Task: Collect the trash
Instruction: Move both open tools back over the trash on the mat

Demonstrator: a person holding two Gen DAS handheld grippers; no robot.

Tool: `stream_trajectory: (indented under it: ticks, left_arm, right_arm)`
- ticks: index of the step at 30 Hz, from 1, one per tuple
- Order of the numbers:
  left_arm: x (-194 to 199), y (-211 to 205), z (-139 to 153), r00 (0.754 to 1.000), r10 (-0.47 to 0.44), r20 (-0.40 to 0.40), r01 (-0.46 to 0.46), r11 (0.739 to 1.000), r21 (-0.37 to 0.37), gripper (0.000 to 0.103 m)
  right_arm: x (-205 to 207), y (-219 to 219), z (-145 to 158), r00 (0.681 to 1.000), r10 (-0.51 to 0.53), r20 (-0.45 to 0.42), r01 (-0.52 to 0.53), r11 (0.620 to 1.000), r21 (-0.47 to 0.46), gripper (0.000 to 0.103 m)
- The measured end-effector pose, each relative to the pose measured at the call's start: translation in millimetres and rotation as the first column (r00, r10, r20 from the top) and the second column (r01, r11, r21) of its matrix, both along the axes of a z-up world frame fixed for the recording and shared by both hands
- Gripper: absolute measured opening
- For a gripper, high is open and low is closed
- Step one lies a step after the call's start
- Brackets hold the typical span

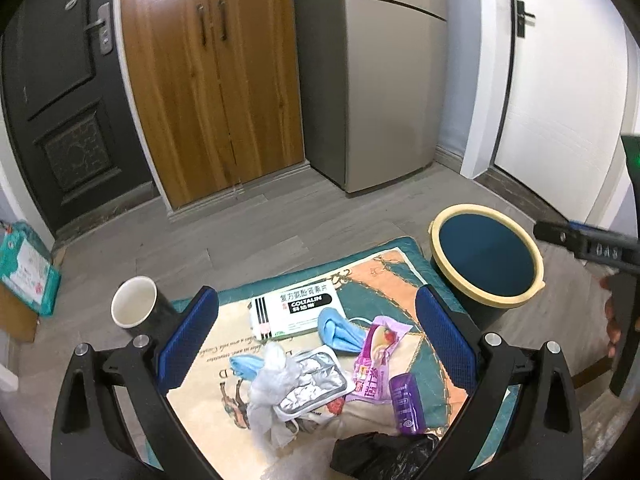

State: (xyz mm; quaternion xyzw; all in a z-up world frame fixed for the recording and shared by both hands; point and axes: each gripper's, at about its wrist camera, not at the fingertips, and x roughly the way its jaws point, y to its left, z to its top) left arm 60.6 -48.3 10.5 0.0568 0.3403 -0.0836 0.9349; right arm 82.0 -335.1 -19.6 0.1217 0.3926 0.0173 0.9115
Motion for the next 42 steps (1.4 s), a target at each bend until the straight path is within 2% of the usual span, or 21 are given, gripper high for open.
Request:
stream_trajectory:
  ticks: [10, 15, 19, 24, 27, 31, 35, 42]
  left_arm:
    - [-9.0, 30.0, 0.9, 0.999, 0.023, 0.032, -0.022, 1.000, -0.009, 0.097]
    - [-5.0, 40.5, -6.1, 0.999, 0.045, 0.003, -0.045, 0.999, -0.002, 0.097]
    - [-0.1, 47.4, -9.8, 0.998, 0.061, -0.025, -0.061, 0.998, -0.025, 0.097]
    - [10.5, 53.0, -19.0, 0.997, 0.070, -0.033, -0.070, 0.997, 0.024, 0.097]
    - [20.5, 60.5, -30.7, 0.994, 0.085, -0.067, -0.082, 0.996, 0.045, 0.097]
    - [29.9, 63.4, -47.0, 0.990, 0.088, -0.112, -0.081, 0.994, 0.070, 0.097]
    - [35.7, 59.2, -57.6, 0.987, 0.070, -0.142, -0.057, 0.994, 0.096, 0.097]
    - [45.1, 53.2, -88.7, 0.970, 0.030, -0.240, 0.003, 0.991, 0.137, 0.097]
  right_arm:
    - [-13.1, 49.6, -16.2, 0.988, 0.147, -0.037, -0.149, 0.987, -0.052, 0.098]
    - [-11.3, 72.3, -29.6, 0.978, 0.194, -0.078, -0.195, 0.981, -0.008, 0.098]
    - [-6.5, 93.8, -43.2, 0.967, 0.231, -0.109, -0.235, 0.972, -0.025, 0.098]
    - [5.6, 103.1, -59.5, 0.961, 0.230, -0.155, -0.236, 0.971, -0.020, 0.098]
    - [16.1, 103.1, -64.3, 0.962, 0.219, -0.165, -0.225, 0.974, -0.020, 0.098]
    - [28.8, 100.3, -71.4, 0.962, 0.201, -0.184, -0.199, 0.980, 0.029, 0.098]
    - [41.6, 103.7, -78.4, 0.959, 0.202, -0.198, -0.197, 0.979, 0.044, 0.098]
    - [60.4, 105.2, -91.2, 0.949, 0.208, -0.236, -0.190, 0.977, 0.099, 0.098]
